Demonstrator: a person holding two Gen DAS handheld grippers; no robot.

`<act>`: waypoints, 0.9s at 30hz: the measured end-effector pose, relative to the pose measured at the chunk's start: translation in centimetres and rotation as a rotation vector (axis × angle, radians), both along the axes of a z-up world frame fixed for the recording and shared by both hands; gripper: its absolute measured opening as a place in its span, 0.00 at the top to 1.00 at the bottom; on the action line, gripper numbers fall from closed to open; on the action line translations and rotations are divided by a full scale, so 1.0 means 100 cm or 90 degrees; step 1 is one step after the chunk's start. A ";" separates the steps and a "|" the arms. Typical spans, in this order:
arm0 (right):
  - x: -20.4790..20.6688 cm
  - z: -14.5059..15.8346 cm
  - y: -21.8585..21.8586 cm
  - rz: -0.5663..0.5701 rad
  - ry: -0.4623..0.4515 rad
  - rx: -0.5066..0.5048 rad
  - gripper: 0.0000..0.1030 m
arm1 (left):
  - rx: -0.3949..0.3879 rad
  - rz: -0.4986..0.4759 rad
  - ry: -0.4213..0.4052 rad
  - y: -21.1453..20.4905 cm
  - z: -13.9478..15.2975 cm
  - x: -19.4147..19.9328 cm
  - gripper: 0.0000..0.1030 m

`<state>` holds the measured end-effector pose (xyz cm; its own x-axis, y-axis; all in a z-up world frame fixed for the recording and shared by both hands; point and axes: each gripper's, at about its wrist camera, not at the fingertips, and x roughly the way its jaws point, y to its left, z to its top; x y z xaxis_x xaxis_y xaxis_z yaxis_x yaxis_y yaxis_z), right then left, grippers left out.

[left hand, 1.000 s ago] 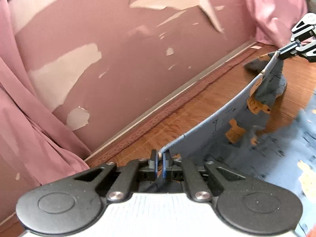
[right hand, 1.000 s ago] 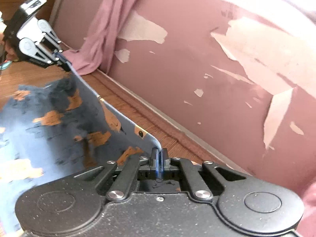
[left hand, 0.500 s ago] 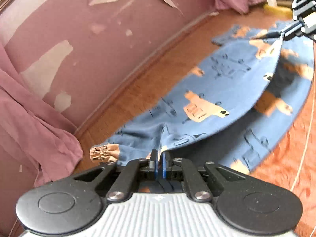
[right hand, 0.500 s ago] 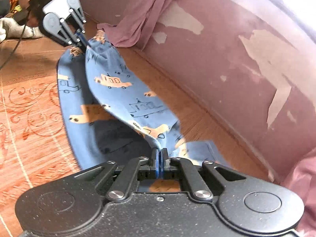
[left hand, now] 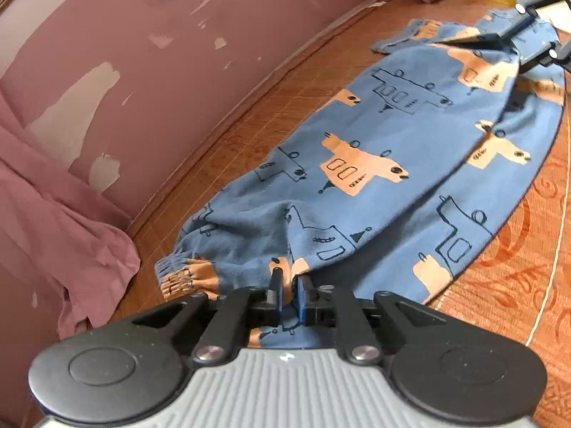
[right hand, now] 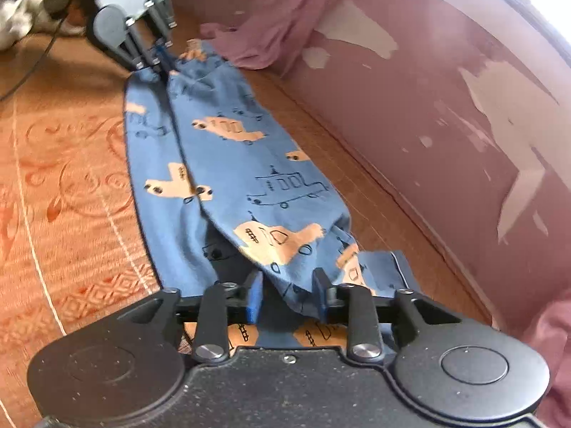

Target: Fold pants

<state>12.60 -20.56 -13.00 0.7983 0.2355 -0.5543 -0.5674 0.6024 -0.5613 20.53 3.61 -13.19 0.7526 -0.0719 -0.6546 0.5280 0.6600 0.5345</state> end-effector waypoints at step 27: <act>-0.037 0.024 0.009 0.024 -0.031 -0.002 1.00 | 0.116 -0.132 -0.054 -0.006 0.023 -0.022 0.99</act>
<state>8.94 -19.65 -10.62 0.8146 0.2650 -0.5159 -0.5623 0.5791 -0.5903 18.32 2.97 -10.90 0.7864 -0.1171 -0.6066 0.5903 0.4321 0.6818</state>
